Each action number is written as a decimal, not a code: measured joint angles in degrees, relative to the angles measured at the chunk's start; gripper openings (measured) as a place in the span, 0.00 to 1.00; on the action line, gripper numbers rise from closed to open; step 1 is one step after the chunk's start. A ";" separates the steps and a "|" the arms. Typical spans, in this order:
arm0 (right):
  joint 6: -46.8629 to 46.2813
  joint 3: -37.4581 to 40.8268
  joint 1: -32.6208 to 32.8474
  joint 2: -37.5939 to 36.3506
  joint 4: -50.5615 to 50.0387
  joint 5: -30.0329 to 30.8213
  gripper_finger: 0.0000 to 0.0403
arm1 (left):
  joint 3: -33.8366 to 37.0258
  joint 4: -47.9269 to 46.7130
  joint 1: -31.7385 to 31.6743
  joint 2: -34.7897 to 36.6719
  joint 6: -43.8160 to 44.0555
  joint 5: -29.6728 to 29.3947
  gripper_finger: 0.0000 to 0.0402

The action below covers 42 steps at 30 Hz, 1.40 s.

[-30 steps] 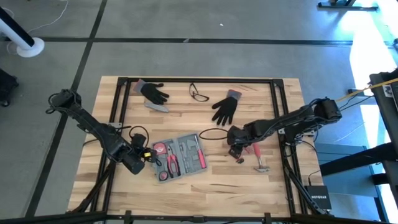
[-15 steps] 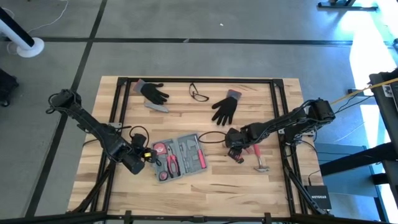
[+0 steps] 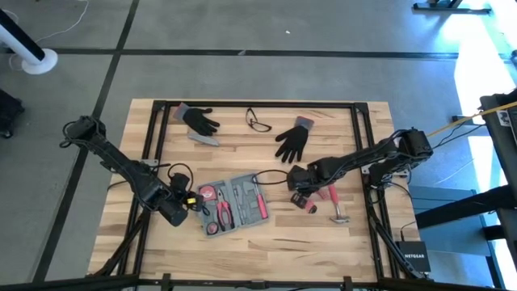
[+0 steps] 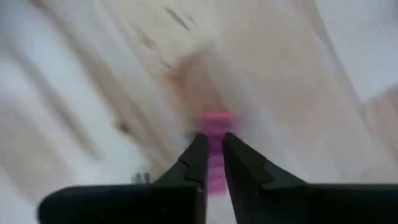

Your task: Prefit tool cases

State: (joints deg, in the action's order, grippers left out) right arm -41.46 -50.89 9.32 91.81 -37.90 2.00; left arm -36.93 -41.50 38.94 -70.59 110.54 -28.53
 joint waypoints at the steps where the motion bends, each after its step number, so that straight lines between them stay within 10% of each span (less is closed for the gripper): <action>1: 0.12 -1.10 0.00 0.00 -1.00 -0.03 0.08 | 0.00 0.00 0.00 0.00 0.00 -0.01 0.26; 16: -4.25 -9.85 -3.44 -0.18 -10.81 4.30 0.01 | 0.00 0.07 0.02 0.00 -1.49 -0.50 0.26; 32: -9.52 -5.77 -6.36 0.24 -9.30 -5.59 0.55 | 0.00 0.15 0.02 0.00 -1.65 -0.49 0.26; 42: -16.98 -0.33 -6.36 0.24 -5.26 -5.15 0.58 | 0.00 0.05 0.02 0.00 -1.55 -0.46 0.26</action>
State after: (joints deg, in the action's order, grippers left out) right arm -58.44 -51.21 2.96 92.05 -43.15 -3.15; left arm -36.93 -41.44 38.96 -70.59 108.99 -28.99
